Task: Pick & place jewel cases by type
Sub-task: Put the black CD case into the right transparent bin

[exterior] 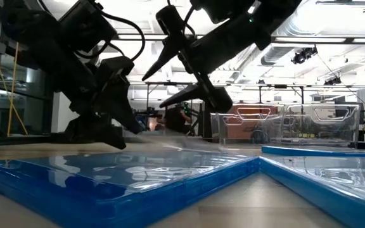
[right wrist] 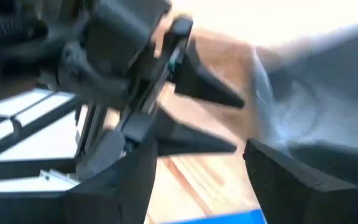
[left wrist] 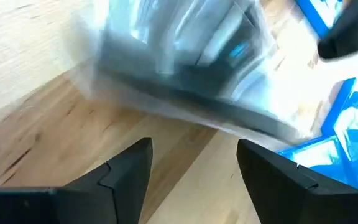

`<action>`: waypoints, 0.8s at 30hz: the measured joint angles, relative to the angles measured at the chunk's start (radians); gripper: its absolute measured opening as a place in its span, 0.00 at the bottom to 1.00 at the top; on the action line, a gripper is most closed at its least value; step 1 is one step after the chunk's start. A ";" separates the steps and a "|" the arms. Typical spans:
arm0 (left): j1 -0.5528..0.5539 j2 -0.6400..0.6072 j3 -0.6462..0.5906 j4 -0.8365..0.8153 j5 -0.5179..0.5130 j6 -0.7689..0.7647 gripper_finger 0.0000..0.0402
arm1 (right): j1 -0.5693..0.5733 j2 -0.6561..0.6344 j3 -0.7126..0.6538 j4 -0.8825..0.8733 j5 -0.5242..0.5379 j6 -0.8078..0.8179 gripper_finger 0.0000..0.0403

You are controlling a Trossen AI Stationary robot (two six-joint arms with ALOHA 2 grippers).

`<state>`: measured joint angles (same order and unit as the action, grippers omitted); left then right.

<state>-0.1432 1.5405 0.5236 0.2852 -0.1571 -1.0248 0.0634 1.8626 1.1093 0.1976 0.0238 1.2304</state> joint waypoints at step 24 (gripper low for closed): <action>-0.001 -0.004 0.001 -0.003 -0.007 -0.023 0.59 | -0.105 -0.002 0.000 -0.381 -0.017 -0.220 0.54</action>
<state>-0.1444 1.5364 0.5243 0.2825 -0.1638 -1.0481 -0.0416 1.8603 1.1095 -0.1835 0.0072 1.0102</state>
